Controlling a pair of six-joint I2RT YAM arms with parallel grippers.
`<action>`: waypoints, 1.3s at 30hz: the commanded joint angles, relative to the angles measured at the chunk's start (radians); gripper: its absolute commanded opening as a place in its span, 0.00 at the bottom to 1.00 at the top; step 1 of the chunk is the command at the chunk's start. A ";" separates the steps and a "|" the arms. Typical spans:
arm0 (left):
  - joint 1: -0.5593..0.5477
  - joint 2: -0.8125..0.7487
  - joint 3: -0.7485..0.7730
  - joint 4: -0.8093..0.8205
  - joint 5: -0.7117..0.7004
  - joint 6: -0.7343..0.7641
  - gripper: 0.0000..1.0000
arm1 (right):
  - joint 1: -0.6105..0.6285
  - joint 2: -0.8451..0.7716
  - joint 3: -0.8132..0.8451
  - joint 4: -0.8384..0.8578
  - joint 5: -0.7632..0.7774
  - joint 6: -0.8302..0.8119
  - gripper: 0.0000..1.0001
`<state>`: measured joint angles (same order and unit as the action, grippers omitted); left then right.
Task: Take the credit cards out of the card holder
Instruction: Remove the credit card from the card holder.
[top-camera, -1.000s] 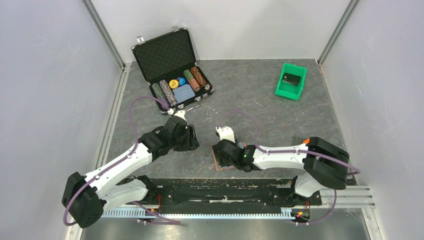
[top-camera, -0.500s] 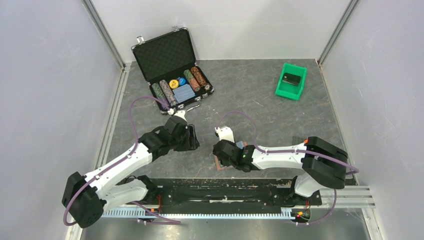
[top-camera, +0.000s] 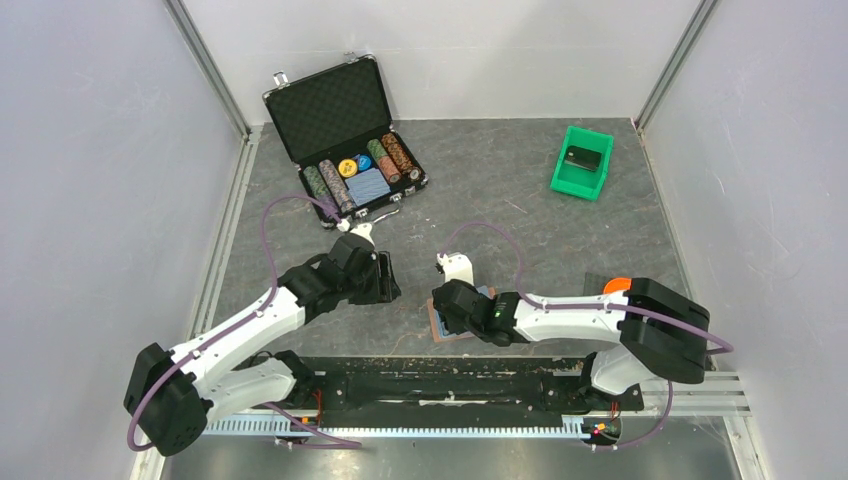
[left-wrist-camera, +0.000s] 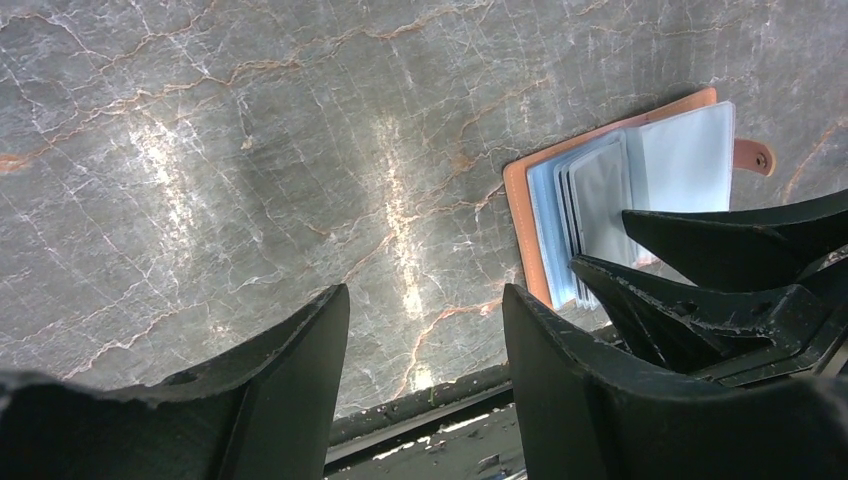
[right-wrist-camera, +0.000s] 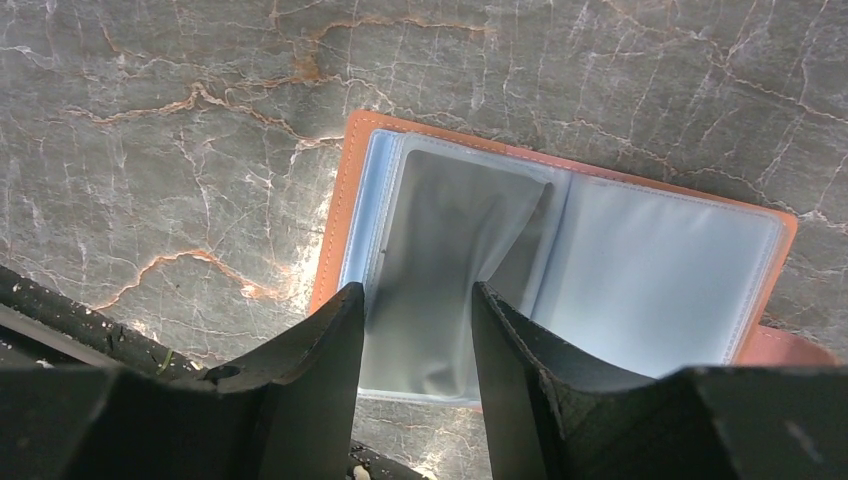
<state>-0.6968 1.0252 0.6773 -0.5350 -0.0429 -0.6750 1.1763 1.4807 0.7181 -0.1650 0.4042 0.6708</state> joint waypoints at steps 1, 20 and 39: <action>0.002 0.001 -0.005 0.046 0.018 -0.006 0.65 | 0.004 -0.032 -0.012 0.047 -0.007 0.027 0.45; 0.002 0.015 -0.008 0.065 0.038 -0.019 0.66 | -0.058 -0.097 -0.148 0.246 -0.179 0.101 0.46; 0.002 -0.024 0.011 0.038 -0.017 -0.002 0.66 | -0.057 -0.077 -0.076 0.116 -0.080 0.047 0.42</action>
<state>-0.6968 1.0340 0.6682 -0.4999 -0.0250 -0.6827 1.1088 1.3865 0.5926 -0.0120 0.2703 0.7326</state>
